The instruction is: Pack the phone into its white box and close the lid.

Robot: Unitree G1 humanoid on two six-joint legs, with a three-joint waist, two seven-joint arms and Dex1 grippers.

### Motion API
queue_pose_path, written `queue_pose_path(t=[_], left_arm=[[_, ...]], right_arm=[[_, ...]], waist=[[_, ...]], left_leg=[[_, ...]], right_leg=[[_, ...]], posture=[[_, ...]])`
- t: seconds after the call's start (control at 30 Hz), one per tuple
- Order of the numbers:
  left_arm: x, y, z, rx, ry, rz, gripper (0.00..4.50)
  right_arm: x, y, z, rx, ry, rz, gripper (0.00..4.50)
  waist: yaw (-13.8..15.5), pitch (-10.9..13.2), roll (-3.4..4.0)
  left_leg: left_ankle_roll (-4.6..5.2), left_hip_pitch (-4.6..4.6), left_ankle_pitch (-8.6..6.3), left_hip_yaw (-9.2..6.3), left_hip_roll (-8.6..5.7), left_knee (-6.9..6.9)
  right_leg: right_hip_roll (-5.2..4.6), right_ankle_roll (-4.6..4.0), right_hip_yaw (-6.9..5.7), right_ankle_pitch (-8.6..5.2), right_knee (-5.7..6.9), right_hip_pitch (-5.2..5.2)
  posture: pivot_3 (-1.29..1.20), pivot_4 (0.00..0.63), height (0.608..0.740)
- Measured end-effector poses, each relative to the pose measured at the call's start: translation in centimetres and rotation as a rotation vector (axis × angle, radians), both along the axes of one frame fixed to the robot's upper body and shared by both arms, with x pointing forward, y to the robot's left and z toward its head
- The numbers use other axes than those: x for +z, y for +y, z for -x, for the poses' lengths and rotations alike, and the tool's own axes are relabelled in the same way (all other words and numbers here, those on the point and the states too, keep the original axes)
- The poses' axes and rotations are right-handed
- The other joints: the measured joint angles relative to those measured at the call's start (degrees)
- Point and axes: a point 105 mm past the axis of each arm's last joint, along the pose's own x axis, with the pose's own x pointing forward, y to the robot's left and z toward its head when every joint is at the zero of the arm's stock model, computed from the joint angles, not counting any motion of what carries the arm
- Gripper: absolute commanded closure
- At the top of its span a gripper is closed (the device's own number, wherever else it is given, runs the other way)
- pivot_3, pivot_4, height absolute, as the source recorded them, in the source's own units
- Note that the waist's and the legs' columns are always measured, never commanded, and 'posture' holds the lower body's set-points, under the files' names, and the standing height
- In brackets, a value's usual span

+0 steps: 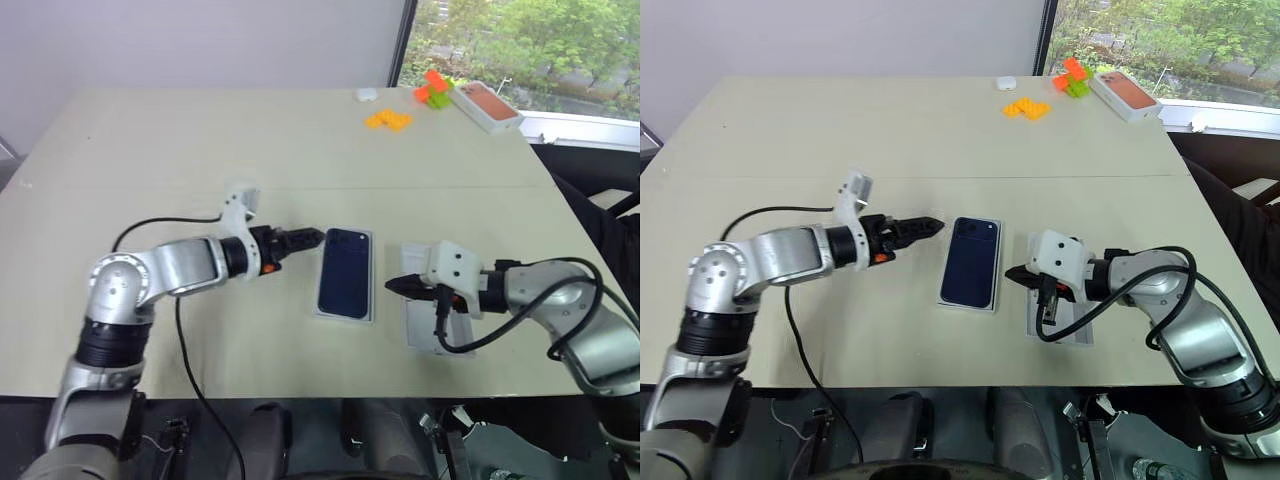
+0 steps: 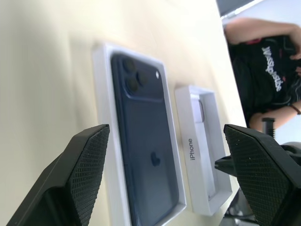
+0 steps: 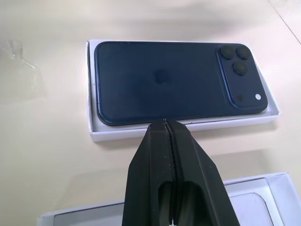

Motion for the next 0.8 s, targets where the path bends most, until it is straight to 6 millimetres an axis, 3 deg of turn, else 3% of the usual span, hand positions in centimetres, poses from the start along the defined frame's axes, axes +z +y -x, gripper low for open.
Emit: queue_pose_path(t=[0.1, 0.3, 0.47, 0.57, 0.77, 0.8], left_arm=[[0.4, 2.2, -0.3, 0.072, -0.039, -0.013, 0.4], [-2.1, 6.2, -0.5, 0.193, -0.085, -0.15, 0.4], [-4.0, 5.8, 0.3, 0.168, -0.119, -0.173, 0.4], [-4.6, 5.2, 0.4, 0.156, -0.134, -0.173, 1.17], [-5.1, 4.2, 0.8, 0.11, -0.211, -0.221, 4.27], [-5.1, 4.1, 0.8, 0.104, -0.219, -0.227, 4.47]], right_arm=[[0.5, 0.6, -0.6, -0.006, -0.025, -0.037, 4.5], [0.9, 2.4, -1.5, -0.01, -0.048, -0.097, 4.5], [-0.2, 4.0, -2.0, -0.006, -0.032, -0.101, 4.5], [-0.3, 4.6, -2.9, -0.041, -0.047, -0.105, 4.5], [-0.8, 5.4, -3.8, -0.084, -0.047, -0.112, 4.5], [-0.8, 5.4, -3.9, -0.088, -0.048, -0.113, 4.5]], waist=[[-0.32, 0.0, 0.0], [-0.3, 0.0, 0.0], [0.02, 0.0, 0.0], [-0.09, -0.01, -0.01], [-0.3, 0.0, 0.0], [-0.33, 0.0, 0.0]], left_leg=[[0.0, 0.02, 0.0, 0.04, 0.0, -0.01], [-0.02, -0.01, 0.01, 0.05, 0.01, -0.02], [-0.02, -0.05, 0.01, 0.04, 0.0, -0.01], [-0.01, -0.04, 0.01, 0.04, 0.0, -0.01], [0.01, -0.05, 0.0, 0.03, 0.03, -0.03], [0.01, -0.05, 0.0, 0.03, 0.03, -0.03]], right_leg=[[0.03, -0.01, 0.01, -0.01, 0.0, 0.0], [0.07, -0.02, -0.02, -0.01, -0.01, -0.02], [-0.01, -0.03, -0.01, -0.01, -0.03, -0.01], [-0.01, -0.03, -0.01, -0.01, -0.02, -0.02], [0.05, -0.02, -0.01, -0.01, -0.02, -0.04], [0.05, -0.02, -0.01, -0.01, -0.02, -0.04]], posture=[[0.0, 0.15, 0.74], [0.0, 0.15, 0.74], [0.0, 0.15, 0.74], [0.0, 0.15, 0.74], [0.0, 0.15, 0.74], [0.0, 0.15, 0.74]])
